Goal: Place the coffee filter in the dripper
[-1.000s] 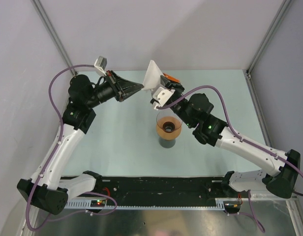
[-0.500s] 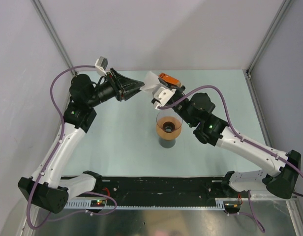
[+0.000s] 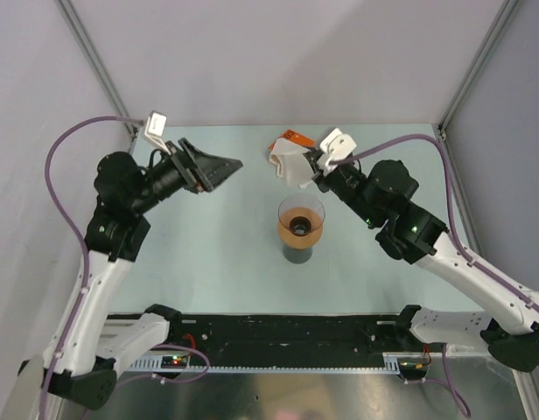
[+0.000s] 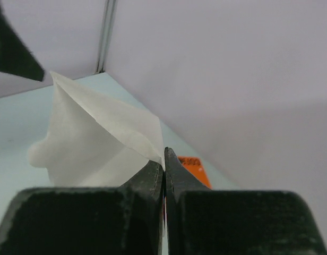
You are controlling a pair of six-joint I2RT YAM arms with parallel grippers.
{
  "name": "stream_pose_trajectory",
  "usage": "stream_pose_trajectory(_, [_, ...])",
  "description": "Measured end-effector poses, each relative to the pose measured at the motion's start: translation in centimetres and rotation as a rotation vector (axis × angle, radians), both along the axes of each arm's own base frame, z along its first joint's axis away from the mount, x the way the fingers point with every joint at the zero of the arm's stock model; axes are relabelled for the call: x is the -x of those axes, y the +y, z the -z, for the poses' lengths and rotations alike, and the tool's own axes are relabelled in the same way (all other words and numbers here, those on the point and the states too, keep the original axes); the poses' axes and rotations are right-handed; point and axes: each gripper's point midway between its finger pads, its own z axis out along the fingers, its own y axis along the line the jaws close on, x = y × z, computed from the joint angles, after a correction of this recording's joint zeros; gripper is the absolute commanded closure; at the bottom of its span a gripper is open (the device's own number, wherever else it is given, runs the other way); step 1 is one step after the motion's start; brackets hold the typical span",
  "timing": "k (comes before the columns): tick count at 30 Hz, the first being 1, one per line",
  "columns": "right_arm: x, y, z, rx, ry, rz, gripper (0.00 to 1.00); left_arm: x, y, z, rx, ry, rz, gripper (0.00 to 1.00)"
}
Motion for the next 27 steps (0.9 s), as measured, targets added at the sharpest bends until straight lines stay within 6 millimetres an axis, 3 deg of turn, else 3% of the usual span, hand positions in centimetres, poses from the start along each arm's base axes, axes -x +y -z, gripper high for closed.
stream_pose_trajectory(1, [-0.2, -0.1, 0.1, -0.026, 0.045, 0.009, 1.0, 0.4, 0.1, -0.4, -0.023, -0.042, -0.016, 0.0])
stream_pose_trajectory(4, [-0.8, -0.4, 0.4, -0.098, 0.164, 0.037, 1.0, 3.3, -2.1, -1.5, -0.088, -0.16, 0.039, 0.01])
stream_pose_trajectory(7, [-1.6, -0.3, 0.4, -0.16, 0.255, 0.083, 1.0, 4.0, -3.1, -2.5, -0.132, -0.233, 0.031, 0.03])
stream_pose_trajectory(12, [-2.3, 0.1, 1.1, -0.218, 0.356, 0.158, 1.0, 2.8, -4.4, -3.4, -0.205, -0.292, -0.028, 0.11])
stream_pose_trajectory(19, [-2.1, 0.2, 2.3, -0.227, 0.404, 0.202, 1.0, 1.0, -6.9, -1.5, -0.333, -0.285, -0.06, 0.15])
stream_pose_trajectory(23, [-2.1, 0.2, 2.4, -0.232, 0.402, 0.223, 0.99, 0.7, -7.7, -1.4, -0.37, -0.302, -0.073, 0.16])
stream_pose_trajectory(27, [-2.2, 0.5, 2.7, -0.227, 0.404, 0.232, 0.98, 0.6, -7.8, -1.6, -0.387, -0.315, -0.091, 0.29])
